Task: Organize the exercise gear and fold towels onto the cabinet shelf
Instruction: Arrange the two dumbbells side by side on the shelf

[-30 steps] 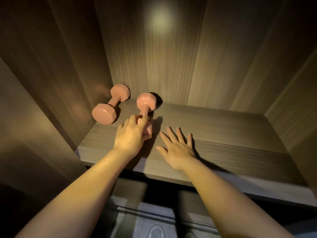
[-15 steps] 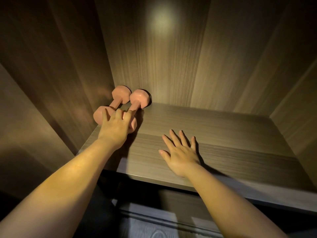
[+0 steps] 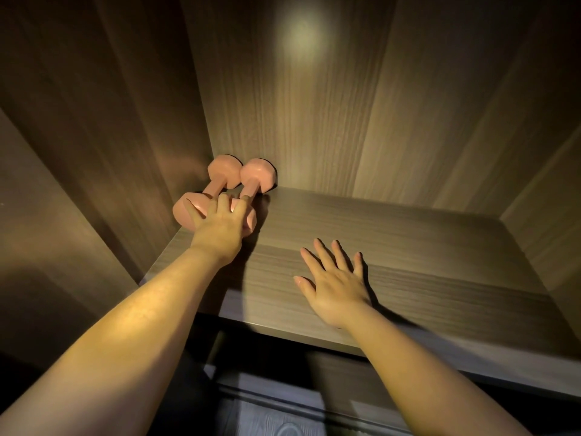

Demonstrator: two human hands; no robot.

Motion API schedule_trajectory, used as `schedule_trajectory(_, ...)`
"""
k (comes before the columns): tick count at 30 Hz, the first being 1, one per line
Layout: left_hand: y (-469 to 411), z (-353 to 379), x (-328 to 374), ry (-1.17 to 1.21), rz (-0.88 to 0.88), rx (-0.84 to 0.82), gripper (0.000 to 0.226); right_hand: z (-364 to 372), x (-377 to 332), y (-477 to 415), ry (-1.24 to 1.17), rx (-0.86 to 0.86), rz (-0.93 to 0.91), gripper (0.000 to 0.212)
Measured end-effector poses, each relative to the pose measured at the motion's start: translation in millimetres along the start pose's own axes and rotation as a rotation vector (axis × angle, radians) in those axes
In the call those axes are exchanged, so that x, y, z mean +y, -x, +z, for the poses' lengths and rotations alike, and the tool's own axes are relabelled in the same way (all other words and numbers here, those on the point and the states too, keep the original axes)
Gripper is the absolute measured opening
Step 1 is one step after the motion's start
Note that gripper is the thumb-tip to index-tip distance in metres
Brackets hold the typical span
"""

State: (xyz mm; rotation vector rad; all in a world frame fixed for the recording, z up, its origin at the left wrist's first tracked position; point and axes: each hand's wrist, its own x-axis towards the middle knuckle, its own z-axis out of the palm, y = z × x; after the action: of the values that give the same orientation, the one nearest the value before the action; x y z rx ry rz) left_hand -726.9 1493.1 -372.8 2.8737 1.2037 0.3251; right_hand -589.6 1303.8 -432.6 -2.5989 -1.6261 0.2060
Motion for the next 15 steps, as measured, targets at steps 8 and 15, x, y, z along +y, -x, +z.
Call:
schedule_trajectory(8,20,11,24,0.845,-0.636,0.189,0.107,-4,-2,3,-0.007,0.0,0.002,0.062)
schedule_trajectory(15,4,20,31,0.989,-0.74,0.167,0.097,0,0,1,-0.002,0.015,0.001,0.063)
